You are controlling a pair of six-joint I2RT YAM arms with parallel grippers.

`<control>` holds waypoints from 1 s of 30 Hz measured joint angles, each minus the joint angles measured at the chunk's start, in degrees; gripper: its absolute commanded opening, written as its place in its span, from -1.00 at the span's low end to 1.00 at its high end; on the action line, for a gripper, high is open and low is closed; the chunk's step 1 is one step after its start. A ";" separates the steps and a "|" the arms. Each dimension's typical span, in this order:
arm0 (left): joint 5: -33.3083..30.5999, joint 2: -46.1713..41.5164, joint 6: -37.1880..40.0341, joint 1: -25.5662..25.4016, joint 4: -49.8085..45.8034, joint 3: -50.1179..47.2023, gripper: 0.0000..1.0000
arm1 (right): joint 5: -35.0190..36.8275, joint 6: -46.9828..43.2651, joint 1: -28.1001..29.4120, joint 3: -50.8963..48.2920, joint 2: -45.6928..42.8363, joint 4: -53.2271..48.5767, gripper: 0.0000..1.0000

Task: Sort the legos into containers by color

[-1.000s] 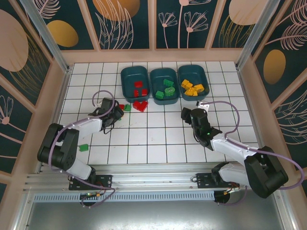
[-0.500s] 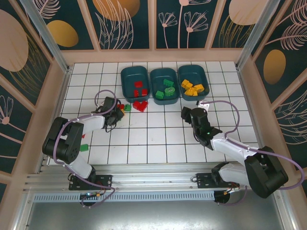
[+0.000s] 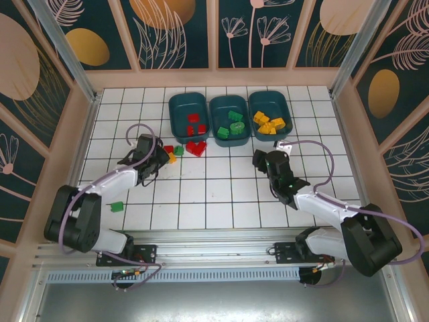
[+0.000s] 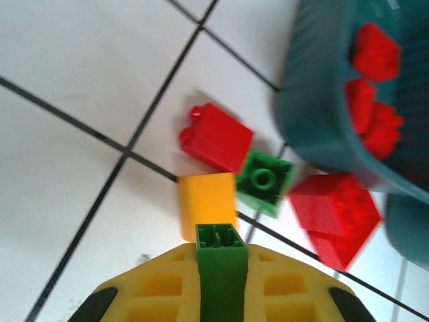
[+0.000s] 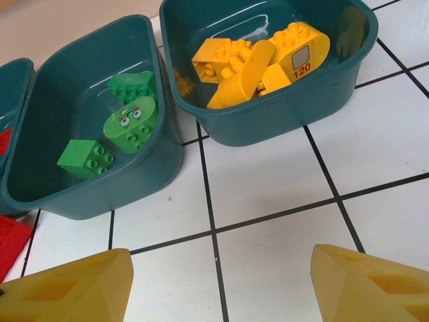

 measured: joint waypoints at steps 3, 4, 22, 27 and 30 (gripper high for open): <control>0.15 0.63 1.25 -3.02 -1.40 4.17 -1.00 | -0.76 0.00 0.00 0.39 1.40 0.22 0.42; 0.22 1.64 1.75 -4.46 -1.77 6.40 -1.00 | -0.85 0.00 0.00 0.46 1.84 0.26 0.42; 11.02 29.92 11.54 -15.47 -1.07 43.69 -1.00 | -0.20 1.18 -1.99 1.20 3.34 0.07 0.42; 13.16 40.02 13.38 -16.52 -1.70 54.38 -1.00 | -2.12 3.52 -7.65 -0.28 -0.46 0.20 0.42; 13.18 44.04 13.60 -16.50 -2.12 57.37 -0.97 | -2.93 3.96 -8.17 -0.96 -1.44 0.17 0.42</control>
